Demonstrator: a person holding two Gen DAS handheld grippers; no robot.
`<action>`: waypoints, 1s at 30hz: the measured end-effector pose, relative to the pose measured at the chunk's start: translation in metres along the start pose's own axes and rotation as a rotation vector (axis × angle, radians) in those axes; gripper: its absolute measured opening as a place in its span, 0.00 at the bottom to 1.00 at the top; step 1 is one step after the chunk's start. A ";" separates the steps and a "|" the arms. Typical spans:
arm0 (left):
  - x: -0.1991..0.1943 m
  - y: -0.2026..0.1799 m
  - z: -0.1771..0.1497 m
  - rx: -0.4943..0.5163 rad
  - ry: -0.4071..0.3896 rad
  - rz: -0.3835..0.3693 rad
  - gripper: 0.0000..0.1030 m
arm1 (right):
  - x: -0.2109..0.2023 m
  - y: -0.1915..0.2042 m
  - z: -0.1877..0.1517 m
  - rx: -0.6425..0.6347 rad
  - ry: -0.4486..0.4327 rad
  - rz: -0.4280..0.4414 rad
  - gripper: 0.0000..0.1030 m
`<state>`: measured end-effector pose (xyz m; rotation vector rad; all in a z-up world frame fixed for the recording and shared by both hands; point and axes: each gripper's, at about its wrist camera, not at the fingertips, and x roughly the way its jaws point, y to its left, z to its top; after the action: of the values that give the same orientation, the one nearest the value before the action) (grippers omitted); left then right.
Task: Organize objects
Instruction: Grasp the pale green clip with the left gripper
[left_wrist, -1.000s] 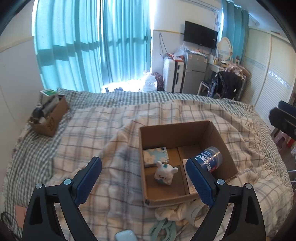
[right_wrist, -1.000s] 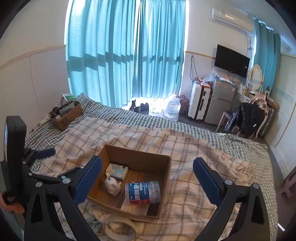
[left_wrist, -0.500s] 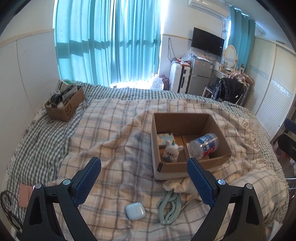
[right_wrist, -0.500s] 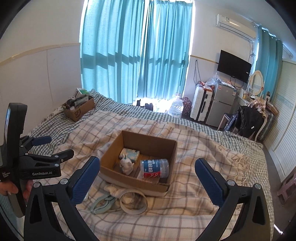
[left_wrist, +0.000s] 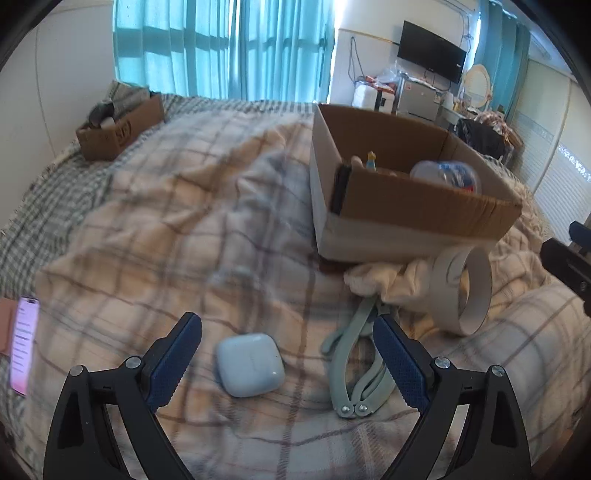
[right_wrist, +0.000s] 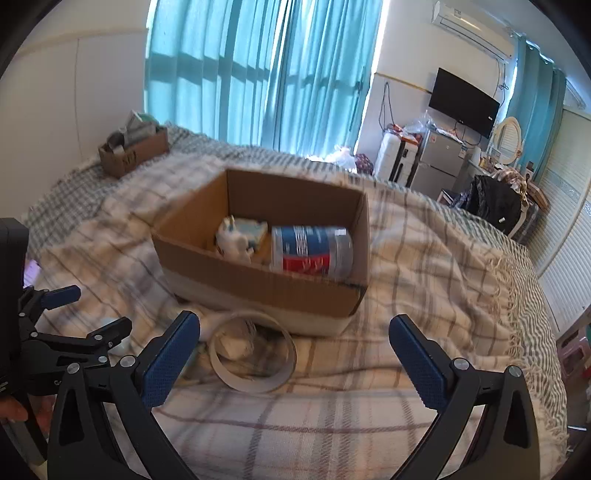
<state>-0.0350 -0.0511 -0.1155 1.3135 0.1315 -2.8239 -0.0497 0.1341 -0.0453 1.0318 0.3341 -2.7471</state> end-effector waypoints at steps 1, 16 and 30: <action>0.006 0.000 -0.007 0.005 -0.002 0.003 0.94 | 0.005 -0.001 -0.006 0.008 0.009 0.011 1.00; 0.043 -0.042 -0.025 0.073 0.109 -0.128 0.94 | 0.045 -0.010 -0.038 0.102 0.110 0.088 1.00; 0.042 -0.043 -0.030 0.068 0.174 -0.214 0.63 | 0.044 0.002 -0.037 0.061 0.132 0.083 1.00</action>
<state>-0.0420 -0.0051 -0.1641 1.6539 0.1917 -2.9040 -0.0588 0.1377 -0.1019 1.2176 0.2225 -2.6368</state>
